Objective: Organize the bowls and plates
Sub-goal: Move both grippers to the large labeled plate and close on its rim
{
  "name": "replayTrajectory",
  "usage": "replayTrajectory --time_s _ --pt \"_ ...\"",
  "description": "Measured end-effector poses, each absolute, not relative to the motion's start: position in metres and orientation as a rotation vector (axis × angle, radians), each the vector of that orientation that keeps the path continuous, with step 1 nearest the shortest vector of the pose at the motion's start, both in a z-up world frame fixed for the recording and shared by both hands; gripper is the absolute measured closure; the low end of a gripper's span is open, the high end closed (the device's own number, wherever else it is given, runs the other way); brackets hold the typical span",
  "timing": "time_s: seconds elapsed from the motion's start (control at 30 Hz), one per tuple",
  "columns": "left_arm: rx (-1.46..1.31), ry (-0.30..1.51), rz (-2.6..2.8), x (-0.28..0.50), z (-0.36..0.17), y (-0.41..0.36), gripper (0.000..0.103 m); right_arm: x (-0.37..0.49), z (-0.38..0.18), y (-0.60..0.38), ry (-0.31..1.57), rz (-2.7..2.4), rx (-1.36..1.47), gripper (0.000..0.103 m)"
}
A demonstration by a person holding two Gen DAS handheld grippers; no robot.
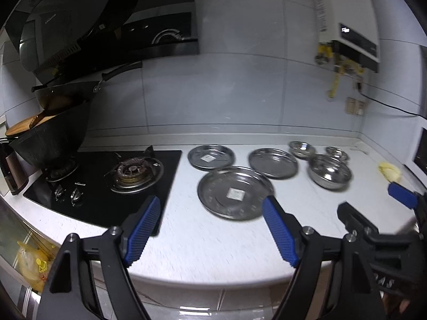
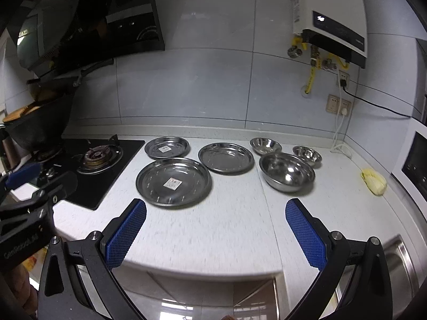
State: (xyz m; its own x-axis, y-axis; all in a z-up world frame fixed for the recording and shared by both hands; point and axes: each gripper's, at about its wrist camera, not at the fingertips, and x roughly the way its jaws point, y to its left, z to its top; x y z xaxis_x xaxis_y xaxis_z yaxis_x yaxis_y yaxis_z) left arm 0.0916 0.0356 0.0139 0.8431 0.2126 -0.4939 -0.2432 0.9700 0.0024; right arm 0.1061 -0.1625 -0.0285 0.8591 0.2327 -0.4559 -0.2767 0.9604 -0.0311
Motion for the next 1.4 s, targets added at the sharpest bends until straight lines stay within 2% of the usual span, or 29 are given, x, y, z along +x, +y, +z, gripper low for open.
replayTrajectory --time_s 0.23,0.7,1.17,1.23,1.3,1.4 --pt "-0.086 0.659 0.309 0.188 -0.03 0.069 0.025 0.192 -0.064 -0.125 0.578 0.278 -0.109 0.001" --pt "-0.131 0.88 0.376 0.299 -0.118 0.112 0.025 0.332 -0.149 -0.077 0.868 0.254 -0.138 0.001" --pt "-0.222 1.111 0.261 0.36 -0.168 0.128 0.025 0.381 -0.183 -0.063 1.025 0.351 -0.123 0.001" --pt "-0.241 1.144 0.243 0.365 -0.173 0.131 0.025 0.384 -0.186 -0.061 1.039 0.353 -0.125 0.005" --pt "-0.245 1.146 0.238 0.368 -0.173 0.132 0.025 0.386 -0.19 -0.06 1.059 0.373 -0.117 0.017" --pt "-0.255 1.155 0.217 0.374 -0.173 0.135 0.025 0.383 -0.19 -0.056 1.047 0.372 -0.155 0.027"
